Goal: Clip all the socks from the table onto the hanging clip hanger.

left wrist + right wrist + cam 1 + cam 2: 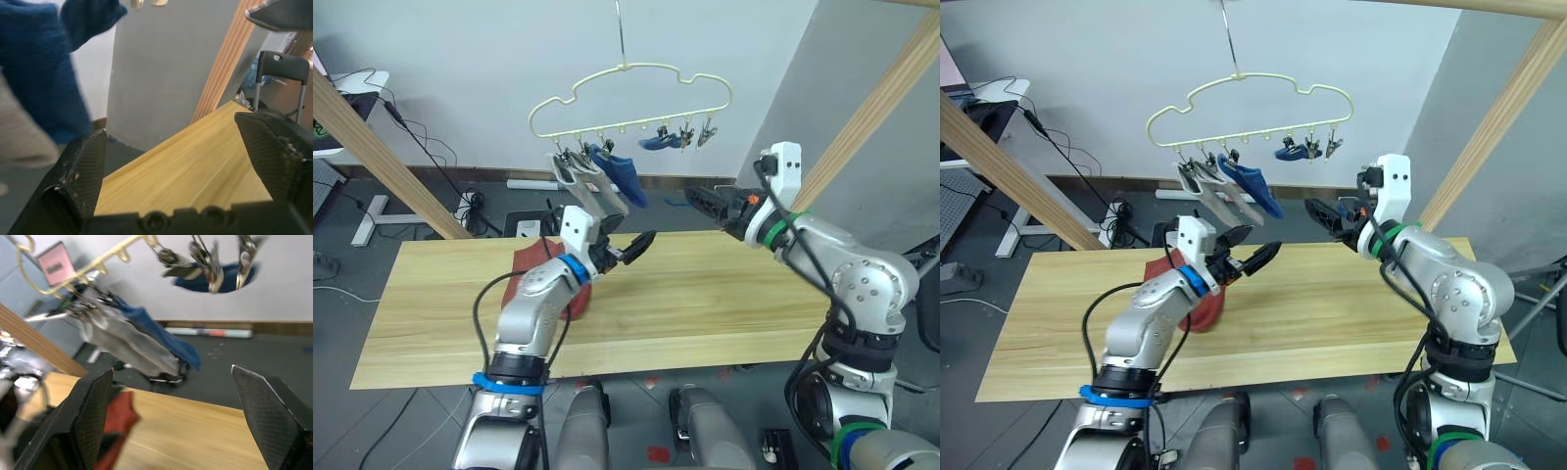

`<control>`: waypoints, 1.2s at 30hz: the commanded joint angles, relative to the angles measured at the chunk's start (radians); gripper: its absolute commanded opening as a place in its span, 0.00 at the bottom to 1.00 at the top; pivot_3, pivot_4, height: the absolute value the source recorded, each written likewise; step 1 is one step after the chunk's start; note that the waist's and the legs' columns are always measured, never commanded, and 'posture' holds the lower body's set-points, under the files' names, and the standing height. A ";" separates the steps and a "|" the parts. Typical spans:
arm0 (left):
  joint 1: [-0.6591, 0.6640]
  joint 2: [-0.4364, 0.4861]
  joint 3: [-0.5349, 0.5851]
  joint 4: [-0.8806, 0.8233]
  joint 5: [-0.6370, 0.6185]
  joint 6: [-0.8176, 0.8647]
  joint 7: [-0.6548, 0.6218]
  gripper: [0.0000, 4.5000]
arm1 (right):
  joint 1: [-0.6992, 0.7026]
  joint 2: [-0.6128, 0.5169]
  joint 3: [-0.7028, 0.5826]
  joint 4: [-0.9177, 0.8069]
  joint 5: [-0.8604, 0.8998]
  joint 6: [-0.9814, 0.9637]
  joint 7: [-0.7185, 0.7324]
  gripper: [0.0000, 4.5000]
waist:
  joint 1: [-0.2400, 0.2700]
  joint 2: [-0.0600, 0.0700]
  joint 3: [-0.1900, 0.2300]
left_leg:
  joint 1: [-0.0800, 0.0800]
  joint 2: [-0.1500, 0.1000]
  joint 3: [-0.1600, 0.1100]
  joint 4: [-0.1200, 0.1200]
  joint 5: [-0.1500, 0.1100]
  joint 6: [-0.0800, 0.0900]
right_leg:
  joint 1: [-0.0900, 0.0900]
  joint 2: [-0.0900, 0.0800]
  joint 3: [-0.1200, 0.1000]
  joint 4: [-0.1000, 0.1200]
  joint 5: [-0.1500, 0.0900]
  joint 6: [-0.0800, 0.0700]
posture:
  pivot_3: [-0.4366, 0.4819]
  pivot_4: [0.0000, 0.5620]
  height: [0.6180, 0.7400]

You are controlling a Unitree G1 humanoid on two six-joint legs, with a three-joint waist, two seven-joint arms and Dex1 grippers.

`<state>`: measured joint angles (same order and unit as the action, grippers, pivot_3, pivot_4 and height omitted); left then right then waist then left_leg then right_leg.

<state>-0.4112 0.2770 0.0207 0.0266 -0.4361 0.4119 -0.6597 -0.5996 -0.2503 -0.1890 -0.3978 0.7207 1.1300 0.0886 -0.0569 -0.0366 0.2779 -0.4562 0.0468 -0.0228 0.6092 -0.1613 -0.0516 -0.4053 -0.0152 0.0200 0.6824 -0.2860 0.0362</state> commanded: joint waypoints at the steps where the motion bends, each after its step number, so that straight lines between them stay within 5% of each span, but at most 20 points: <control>1: 0.052 0.129 0.021 -0.142 -0.029 0.120 -0.050 1.00 | 0.066 -0.019 0.131 -0.047 -0.163 -0.221 0.027 0.86 | -0.005 0.000 0.000 | 0.000 0.000 0.000 0.000 0.000 0.000 | 0.000 0.000 0.000 0.000 0.000 0.000 | 0.42 0.46 1.00; 6: 0.083 0.230 0.057 -0.247 -0.052 0.249 -0.004 1.00 | 0.115 0.004 0.245 0.013 -0.346 -0.433 0.011 0.55 | 0.000 0.001 0.001 | 0.001 0.001 0.000 0.000 0.000 0.000 | -0.001 0.001 0.000 0.001 0.000 0.000 | 0.45 0.47 1.00; 11: 0.121 0.239 0.098 -0.361 -0.006 0.168 0.053 1.00 | 0.108 0.061 0.258 0.086 -0.431 -0.543 -0.010 0.48 | 0.016 0.000 0.001 | 0.000 0.000 0.000 0.001 0.000 -0.001 | 0.000 0.000 0.001 0.000 0.000 0.000 | 0.47 0.48 1.00; 14: 0.166 0.232 0.120 -0.449 -0.052 0.198 0.069 1.00 | 0.081 0.084 0.271 0.135 -0.473 -0.591 -0.005 0.29 | 0.025 0.001 0.001 | 0.001 0.001 0.000 0.001 0.000 -0.001 | 0.000 -0.001 0.001 0.000 0.000 0.000 | 0.48 0.48 1.00; 24: 0.170 0.197 0.205 -0.557 -0.248 0.238 0.094 1.00 | -0.074 0.159 0.247 0.386 -0.592 -0.782 -0.041 0.29 | 0.028 0.001 0.001 | 0.001 0.000 0.000 0.000 0.001 -0.001 | 0.000 -0.001 0.000 0.000 0.000 -0.001 | 0.51 0.48 1.00; 36: 0.195 0.217 0.190 -0.596 -0.282 0.245 0.120 1.00 | -0.201 0.206 0.184 0.609 -0.626 -0.884 -0.089 0.29 | 0.031 0.001 0.001 | 0.001 0.000 0.000 0.000 0.001 -0.001 | 0.000 -0.001 0.000 0.000 0.000 -0.001 | 0.53 0.47 1.00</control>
<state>-0.2181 0.4863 0.2051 -0.5148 -0.6989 0.6635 -0.5426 -0.7700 -0.0500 0.0164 0.2197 0.0995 0.2698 0.0140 -0.0262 -0.0358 0.2787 -0.4552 0.0470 -0.0228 0.6091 -0.1608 -0.0524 -0.4050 -0.0165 0.0197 0.6827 -0.2858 0.0349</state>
